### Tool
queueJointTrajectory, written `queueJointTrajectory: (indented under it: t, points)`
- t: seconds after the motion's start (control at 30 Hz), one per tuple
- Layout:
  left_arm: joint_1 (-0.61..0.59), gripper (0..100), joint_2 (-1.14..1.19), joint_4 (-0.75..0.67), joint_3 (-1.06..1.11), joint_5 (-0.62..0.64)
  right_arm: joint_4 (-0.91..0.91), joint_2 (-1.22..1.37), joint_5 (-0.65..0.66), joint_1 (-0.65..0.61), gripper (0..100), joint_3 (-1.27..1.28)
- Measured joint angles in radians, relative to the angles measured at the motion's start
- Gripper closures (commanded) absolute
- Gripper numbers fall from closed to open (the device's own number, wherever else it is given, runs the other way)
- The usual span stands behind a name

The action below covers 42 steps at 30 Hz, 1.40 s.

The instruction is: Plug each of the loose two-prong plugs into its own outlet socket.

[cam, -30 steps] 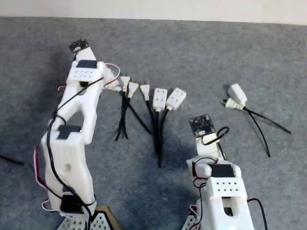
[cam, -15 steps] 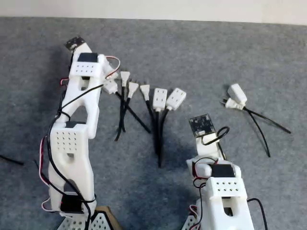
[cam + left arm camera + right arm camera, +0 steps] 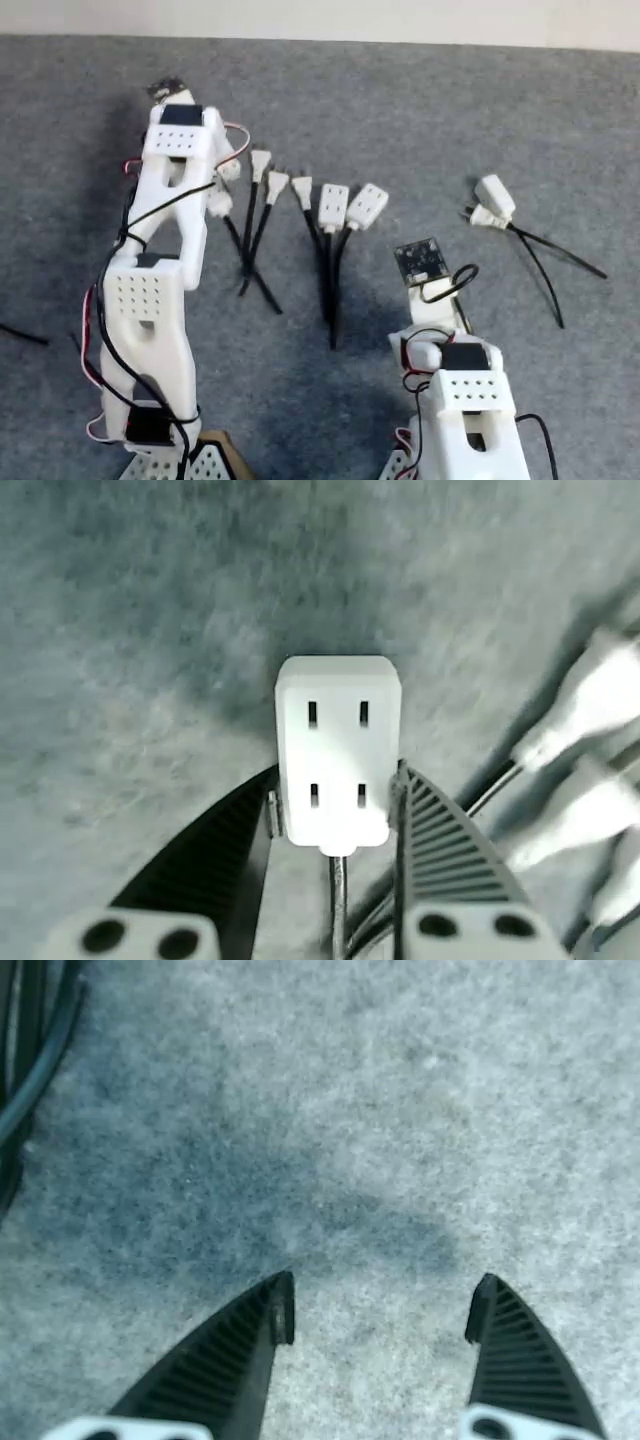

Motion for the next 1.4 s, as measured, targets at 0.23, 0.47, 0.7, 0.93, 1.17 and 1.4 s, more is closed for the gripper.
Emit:
queueJointTrajectory:
  t: [0.23, 0.47, 0.7, 0.93, 1.17, 1.4]
  points:
    - [-0.005, 100, -0.008, 0.281, -0.229, -0.404, 0.000, 0.000, -0.002, 0.000, 72.8, 0.005]
    - [-0.017, 100, -0.259, 0.295, 0.100, -0.888, 0.000, -0.003, -0.002, 0.000, 72.8, 0.025]
    - [0.118, 100, -0.706, 0.295, 0.720, -1.267, 0.000, -0.003, -0.002, 0.000, 72.8, 0.025]
    - [0.368, 100, -1.180, 0.192, 1.318, -1.369, 0.000, -0.003, -0.002, 0.000, 72.8, 0.025]
    - [0.577, 96, -1.379, -0.184, 1.814, -1.272, 0.000, -0.003, -0.002, 0.000, 72.8, 0.025]
    - [0.603, 68, -1.410, -0.322, 1.875, -1.149, 0.000, -0.003, -0.002, -0.006, 72.8, 0.025]
